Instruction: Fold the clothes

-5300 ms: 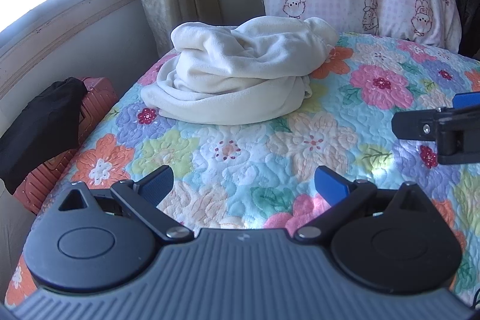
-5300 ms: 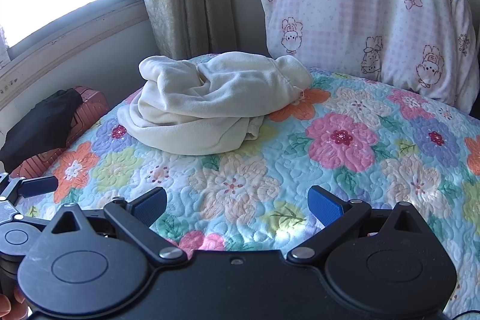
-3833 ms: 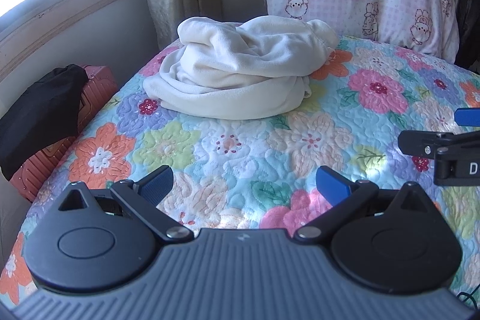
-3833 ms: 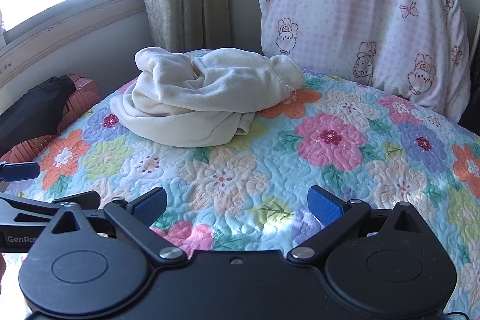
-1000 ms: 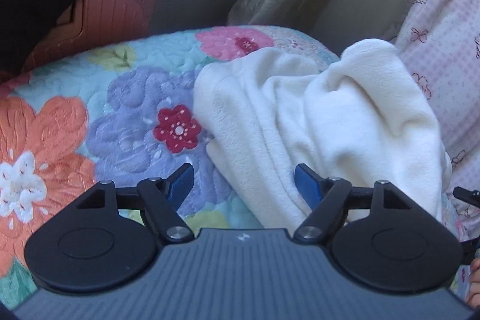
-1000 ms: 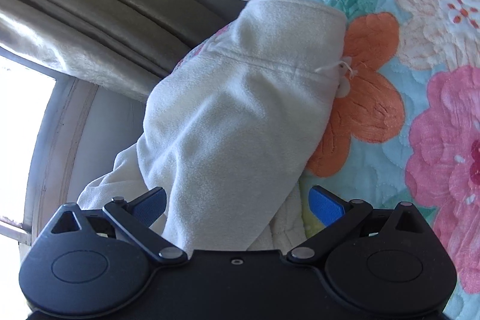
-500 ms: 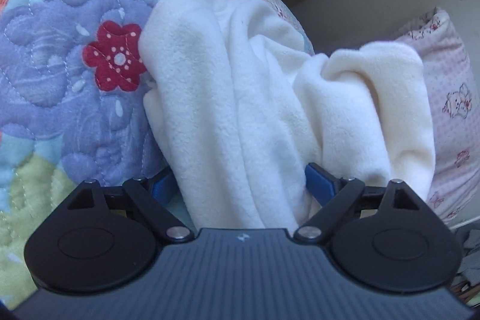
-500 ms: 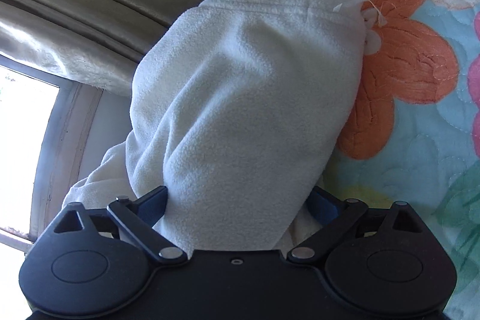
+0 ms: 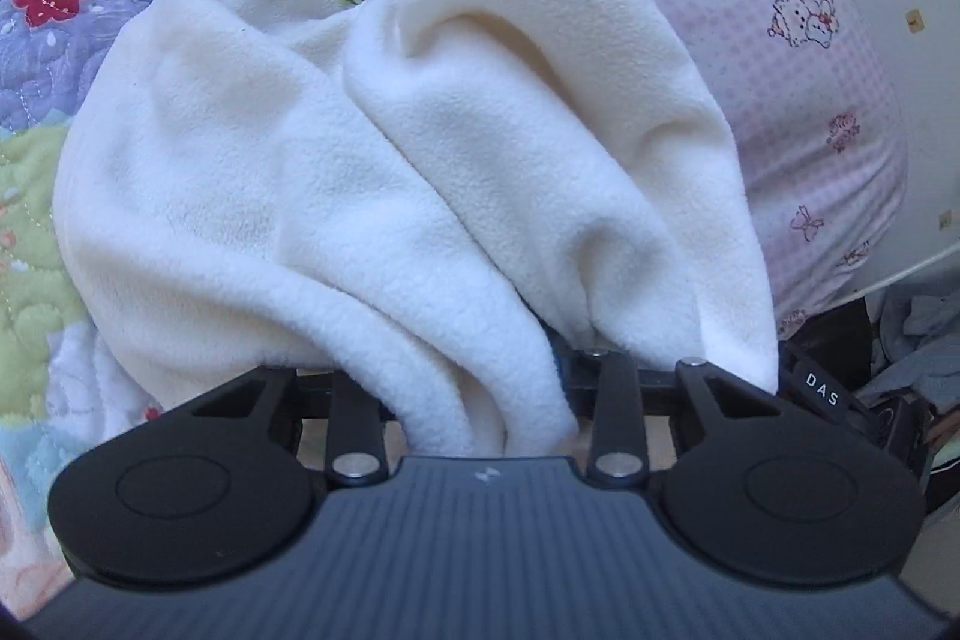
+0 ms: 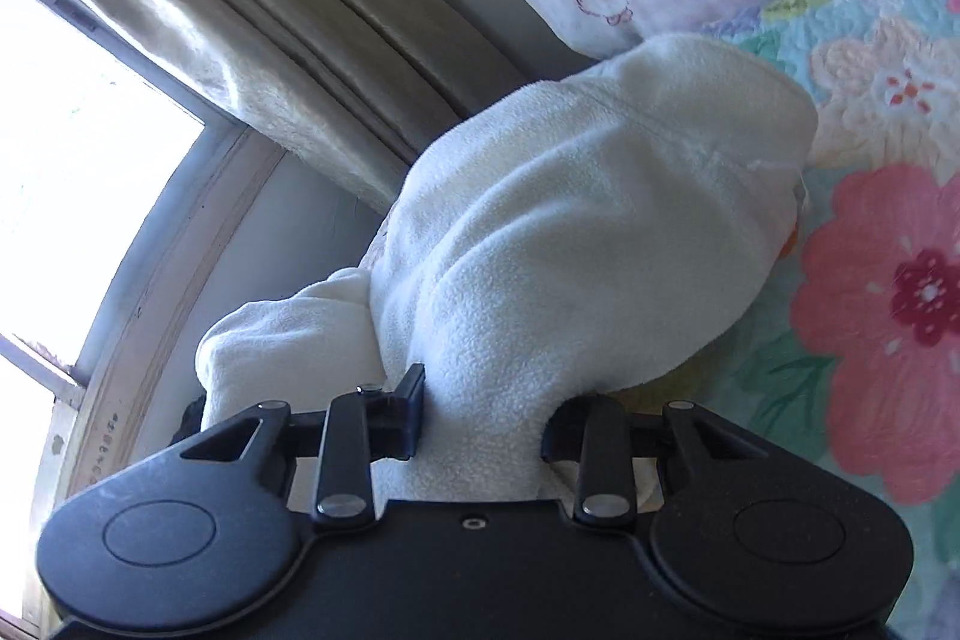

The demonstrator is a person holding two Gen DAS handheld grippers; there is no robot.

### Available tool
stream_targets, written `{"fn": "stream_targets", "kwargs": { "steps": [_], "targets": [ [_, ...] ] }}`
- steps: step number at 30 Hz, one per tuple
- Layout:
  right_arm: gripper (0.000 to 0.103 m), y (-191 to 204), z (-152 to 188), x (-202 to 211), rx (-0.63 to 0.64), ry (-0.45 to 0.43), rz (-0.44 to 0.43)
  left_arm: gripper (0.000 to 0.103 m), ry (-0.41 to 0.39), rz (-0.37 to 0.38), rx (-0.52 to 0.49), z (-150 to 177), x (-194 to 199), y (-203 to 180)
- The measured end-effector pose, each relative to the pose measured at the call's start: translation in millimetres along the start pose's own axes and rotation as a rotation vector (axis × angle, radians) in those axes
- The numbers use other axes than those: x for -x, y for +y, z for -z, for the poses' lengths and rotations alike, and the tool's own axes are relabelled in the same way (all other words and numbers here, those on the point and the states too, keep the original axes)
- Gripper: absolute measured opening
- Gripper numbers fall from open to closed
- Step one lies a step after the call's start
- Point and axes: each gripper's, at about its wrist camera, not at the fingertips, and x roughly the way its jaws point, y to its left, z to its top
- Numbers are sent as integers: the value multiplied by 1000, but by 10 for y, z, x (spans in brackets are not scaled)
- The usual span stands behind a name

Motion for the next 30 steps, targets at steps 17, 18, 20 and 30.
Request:
{"fn": "stream_targets", "kwargs": {
  "steps": [17,18,20,30],
  "targets": [
    [52,-688,622,2214,292,-198,851,32,144,-109,-350,2243,70,-1325],
    [52,-753,736,2341,282,-217,880,33,137,-110,-364,2308,138,-1265],
    [54,-879,904,2627,234,-232,770,42,113,-119,-398,2404,271,-1159],
    [76,-557,1547,2986,304,-148,571,52,44,-70,-364,2150,573,-693]
  ]
}}
